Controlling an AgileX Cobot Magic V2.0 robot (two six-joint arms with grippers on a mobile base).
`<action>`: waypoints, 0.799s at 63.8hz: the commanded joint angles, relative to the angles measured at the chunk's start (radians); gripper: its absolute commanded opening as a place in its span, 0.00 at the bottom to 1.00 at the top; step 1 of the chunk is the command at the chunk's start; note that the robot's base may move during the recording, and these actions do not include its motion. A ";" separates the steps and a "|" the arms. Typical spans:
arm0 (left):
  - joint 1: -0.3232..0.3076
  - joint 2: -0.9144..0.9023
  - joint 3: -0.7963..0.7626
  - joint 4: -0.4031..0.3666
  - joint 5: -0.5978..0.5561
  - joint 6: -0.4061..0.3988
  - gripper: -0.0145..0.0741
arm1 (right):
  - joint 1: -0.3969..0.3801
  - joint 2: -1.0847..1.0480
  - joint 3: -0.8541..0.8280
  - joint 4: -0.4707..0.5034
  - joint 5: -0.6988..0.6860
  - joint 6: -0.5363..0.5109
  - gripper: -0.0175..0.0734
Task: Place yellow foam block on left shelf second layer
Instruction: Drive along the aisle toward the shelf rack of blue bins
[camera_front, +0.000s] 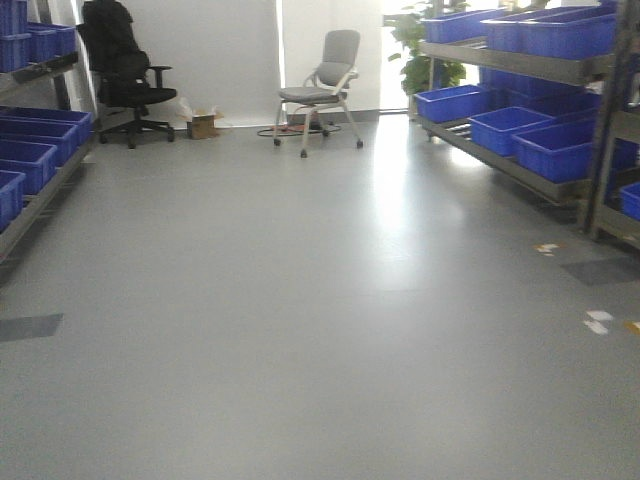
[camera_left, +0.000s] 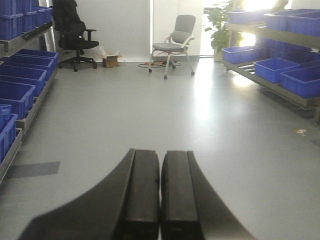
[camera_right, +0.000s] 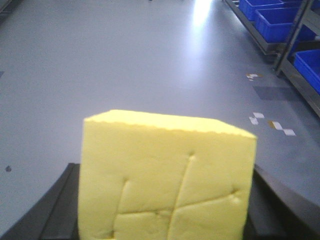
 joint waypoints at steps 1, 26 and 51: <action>0.000 -0.013 0.028 -0.007 -0.084 -0.004 0.32 | -0.005 0.018 -0.027 -0.007 -0.087 -0.010 0.56; 0.000 -0.013 0.028 -0.007 -0.084 -0.004 0.32 | -0.005 0.018 -0.027 -0.007 -0.087 -0.010 0.56; 0.000 -0.013 0.028 -0.007 -0.084 -0.004 0.32 | -0.005 0.018 -0.027 -0.007 -0.087 -0.010 0.56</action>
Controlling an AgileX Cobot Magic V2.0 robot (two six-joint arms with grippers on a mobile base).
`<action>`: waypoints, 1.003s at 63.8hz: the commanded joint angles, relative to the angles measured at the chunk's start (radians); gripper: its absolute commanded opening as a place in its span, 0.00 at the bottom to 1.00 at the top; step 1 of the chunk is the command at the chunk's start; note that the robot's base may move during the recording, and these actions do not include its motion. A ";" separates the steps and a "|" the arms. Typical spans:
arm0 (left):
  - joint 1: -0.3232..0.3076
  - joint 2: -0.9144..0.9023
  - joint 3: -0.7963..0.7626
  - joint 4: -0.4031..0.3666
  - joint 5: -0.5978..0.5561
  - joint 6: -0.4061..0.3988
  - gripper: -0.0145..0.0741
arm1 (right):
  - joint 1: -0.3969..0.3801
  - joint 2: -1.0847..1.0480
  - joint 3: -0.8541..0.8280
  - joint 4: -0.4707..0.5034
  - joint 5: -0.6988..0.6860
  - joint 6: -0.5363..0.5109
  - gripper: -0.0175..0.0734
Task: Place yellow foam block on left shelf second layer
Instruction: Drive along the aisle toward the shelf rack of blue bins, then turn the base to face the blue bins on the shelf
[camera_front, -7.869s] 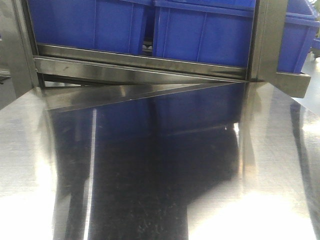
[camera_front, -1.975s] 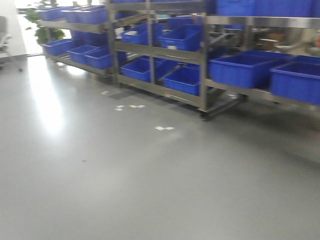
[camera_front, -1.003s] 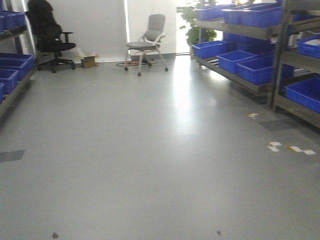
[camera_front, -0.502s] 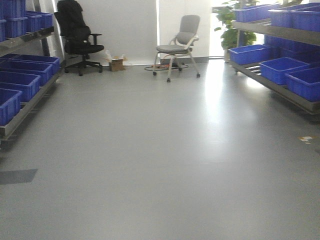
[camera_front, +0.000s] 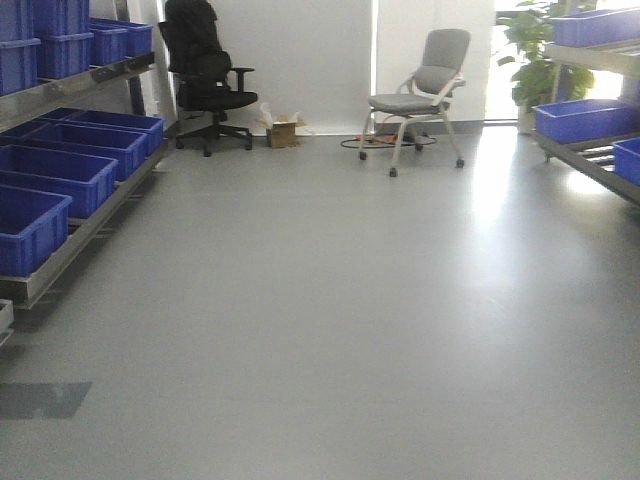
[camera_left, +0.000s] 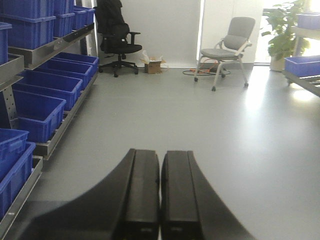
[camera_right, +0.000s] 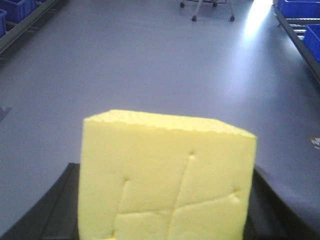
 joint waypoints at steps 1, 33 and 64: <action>0.000 -0.013 0.028 -0.007 -0.084 -0.004 0.32 | -0.005 0.018 -0.027 -0.007 -0.087 -0.010 0.56; 0.000 -0.013 0.028 -0.007 -0.084 -0.004 0.32 | -0.005 0.018 -0.027 -0.007 -0.087 -0.010 0.56; 0.000 -0.013 0.028 -0.007 -0.084 -0.004 0.32 | -0.005 0.018 -0.027 -0.007 -0.087 -0.010 0.56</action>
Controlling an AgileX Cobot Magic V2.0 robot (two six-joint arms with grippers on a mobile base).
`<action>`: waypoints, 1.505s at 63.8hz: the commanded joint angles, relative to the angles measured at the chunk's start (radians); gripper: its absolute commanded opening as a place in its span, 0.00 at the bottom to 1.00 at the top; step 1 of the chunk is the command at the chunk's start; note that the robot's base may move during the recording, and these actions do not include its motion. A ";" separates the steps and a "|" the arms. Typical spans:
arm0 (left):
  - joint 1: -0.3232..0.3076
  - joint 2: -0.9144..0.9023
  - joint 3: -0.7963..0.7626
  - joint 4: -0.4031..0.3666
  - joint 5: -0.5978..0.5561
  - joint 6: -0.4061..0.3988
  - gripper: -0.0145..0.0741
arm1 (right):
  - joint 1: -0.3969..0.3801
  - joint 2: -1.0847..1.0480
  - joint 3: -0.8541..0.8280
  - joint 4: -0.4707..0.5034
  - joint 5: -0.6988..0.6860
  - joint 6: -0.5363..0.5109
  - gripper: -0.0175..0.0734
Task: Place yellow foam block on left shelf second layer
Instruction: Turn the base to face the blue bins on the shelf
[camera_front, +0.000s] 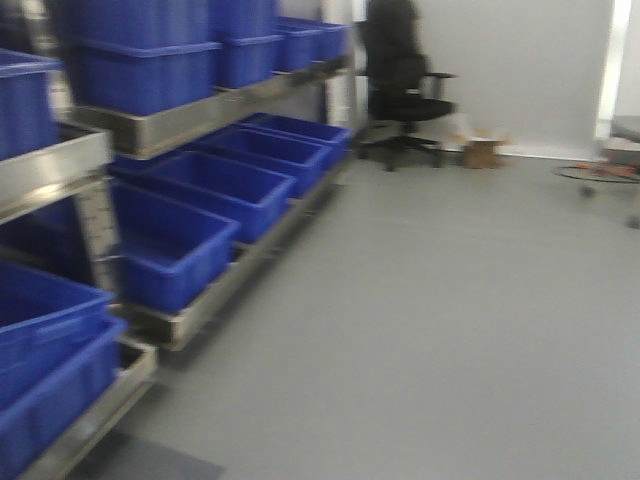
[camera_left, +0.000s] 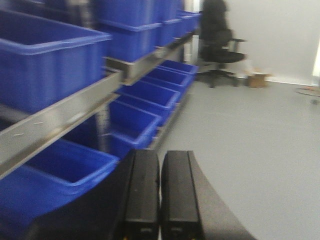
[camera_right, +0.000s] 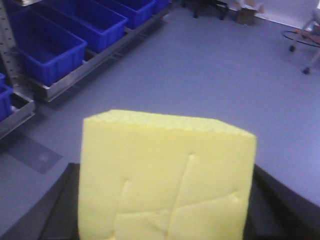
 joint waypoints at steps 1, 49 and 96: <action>0.000 -0.013 0.028 -0.007 -0.084 -0.004 0.32 | -0.005 0.018 -0.027 -0.007 -0.087 -0.010 0.56; 0.000 -0.013 0.028 -0.007 -0.084 -0.004 0.32 | -0.005 0.018 -0.027 -0.007 -0.087 -0.010 0.56; 0.000 -0.013 0.028 -0.007 -0.084 -0.004 0.32 | -0.005 0.018 -0.027 -0.007 -0.087 -0.010 0.56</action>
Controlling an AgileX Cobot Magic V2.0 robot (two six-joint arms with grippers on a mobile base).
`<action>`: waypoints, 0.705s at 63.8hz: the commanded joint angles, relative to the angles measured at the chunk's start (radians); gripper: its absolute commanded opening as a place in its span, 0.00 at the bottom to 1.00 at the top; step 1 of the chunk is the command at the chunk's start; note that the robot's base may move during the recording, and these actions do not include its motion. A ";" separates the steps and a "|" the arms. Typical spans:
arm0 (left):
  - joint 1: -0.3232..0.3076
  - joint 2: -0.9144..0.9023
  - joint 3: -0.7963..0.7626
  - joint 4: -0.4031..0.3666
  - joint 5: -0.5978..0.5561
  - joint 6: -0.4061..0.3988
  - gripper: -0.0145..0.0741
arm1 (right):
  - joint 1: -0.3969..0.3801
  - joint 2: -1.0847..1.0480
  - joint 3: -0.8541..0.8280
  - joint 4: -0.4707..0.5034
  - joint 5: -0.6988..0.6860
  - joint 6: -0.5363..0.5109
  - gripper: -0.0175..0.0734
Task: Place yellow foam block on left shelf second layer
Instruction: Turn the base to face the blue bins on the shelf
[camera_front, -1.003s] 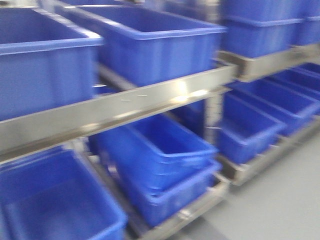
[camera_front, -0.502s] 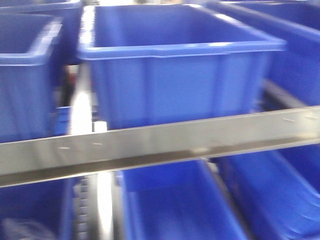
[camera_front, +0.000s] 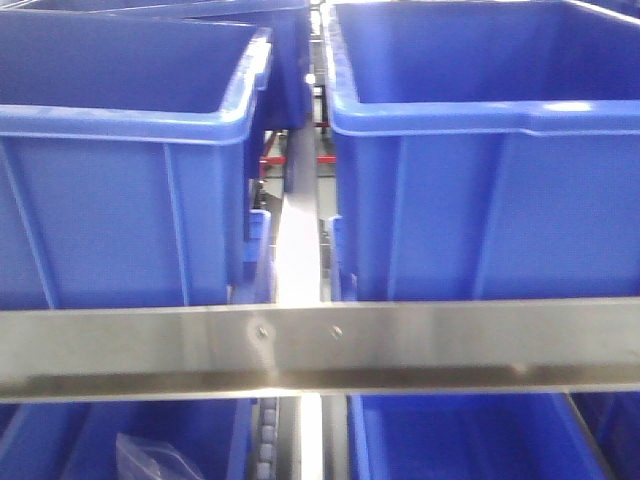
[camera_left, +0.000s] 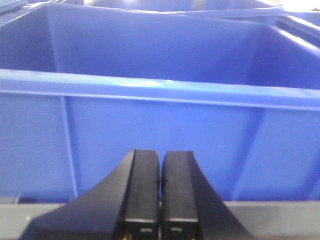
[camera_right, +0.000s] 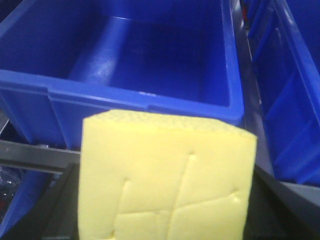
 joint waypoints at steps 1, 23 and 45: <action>0.000 -0.013 0.028 -0.007 -0.084 -0.004 0.32 | -0.005 0.018 -0.027 -0.007 -0.087 -0.010 0.56; 0.000 -0.013 0.028 -0.007 -0.084 -0.004 0.32 | -0.005 0.018 -0.027 -0.007 -0.087 -0.010 0.56; 0.000 -0.013 0.028 -0.007 -0.084 -0.004 0.32 | -0.005 0.018 -0.027 -0.007 -0.087 -0.010 0.56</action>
